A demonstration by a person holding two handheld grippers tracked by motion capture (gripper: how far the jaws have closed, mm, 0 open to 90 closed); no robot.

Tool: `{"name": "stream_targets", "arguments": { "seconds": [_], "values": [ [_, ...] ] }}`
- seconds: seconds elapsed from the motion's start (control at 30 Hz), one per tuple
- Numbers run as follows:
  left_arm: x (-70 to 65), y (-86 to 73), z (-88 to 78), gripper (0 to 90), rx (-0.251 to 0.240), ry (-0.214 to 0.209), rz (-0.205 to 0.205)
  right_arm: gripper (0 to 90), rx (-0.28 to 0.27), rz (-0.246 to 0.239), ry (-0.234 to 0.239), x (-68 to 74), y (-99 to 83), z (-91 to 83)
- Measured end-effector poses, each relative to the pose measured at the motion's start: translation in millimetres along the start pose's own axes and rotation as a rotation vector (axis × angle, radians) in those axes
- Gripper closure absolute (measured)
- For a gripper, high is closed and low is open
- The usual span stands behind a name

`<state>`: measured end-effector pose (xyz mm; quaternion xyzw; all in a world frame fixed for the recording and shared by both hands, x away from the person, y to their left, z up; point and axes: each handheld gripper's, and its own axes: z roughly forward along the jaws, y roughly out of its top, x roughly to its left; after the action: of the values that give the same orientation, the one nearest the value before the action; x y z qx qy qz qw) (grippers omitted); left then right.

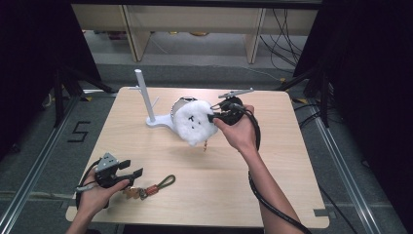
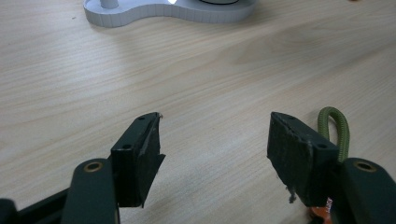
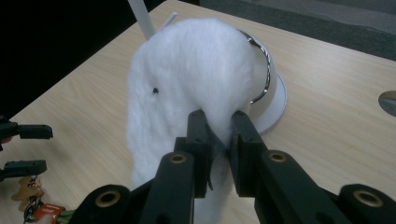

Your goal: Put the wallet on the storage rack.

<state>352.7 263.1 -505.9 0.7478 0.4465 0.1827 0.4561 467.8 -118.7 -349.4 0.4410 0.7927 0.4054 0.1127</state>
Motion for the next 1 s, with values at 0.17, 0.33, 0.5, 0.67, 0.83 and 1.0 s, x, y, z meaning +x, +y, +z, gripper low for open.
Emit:
{"name": "stream_targets", "arguments": {
  "seconds": [0.17,0.33,0.5,0.67,0.83,1.0],
  "values": [
    [-0.1,-0.2,-0.2,34.2,-0.001,0.002,0.000,80.8,-0.027,-0.008,0.005,-0.2,7.3,0.4],
    [0.1,-0.2,-1.3,34.2,0.001,0.011,-0.002,80.8,-0.053,-0.003,0.004,-0.9,14.3,1.1],
    [0.7,-0.5,-2.0,34.1,0.002,0.014,-0.003,80.8,-0.074,0.004,0.009,-2.2,19.4,3.6],
    [1.3,-0.8,-1.8,34.1,-0.007,0.010,-0.006,80.8,-0.101,0.013,0.006,-4.4,23.4,5.3],
    [1.2,-1.0,-1.3,34.1,-0.008,0.008,-0.006,80.8,-0.127,0.023,-0.001,-5.5,28.8,7.8],
    [1.5,-1.3,-1.3,34.0,-0.011,0.008,-0.009,80.8,-0.148,0.024,0.006,-6.3,34.5,13.1]
  ]
}}
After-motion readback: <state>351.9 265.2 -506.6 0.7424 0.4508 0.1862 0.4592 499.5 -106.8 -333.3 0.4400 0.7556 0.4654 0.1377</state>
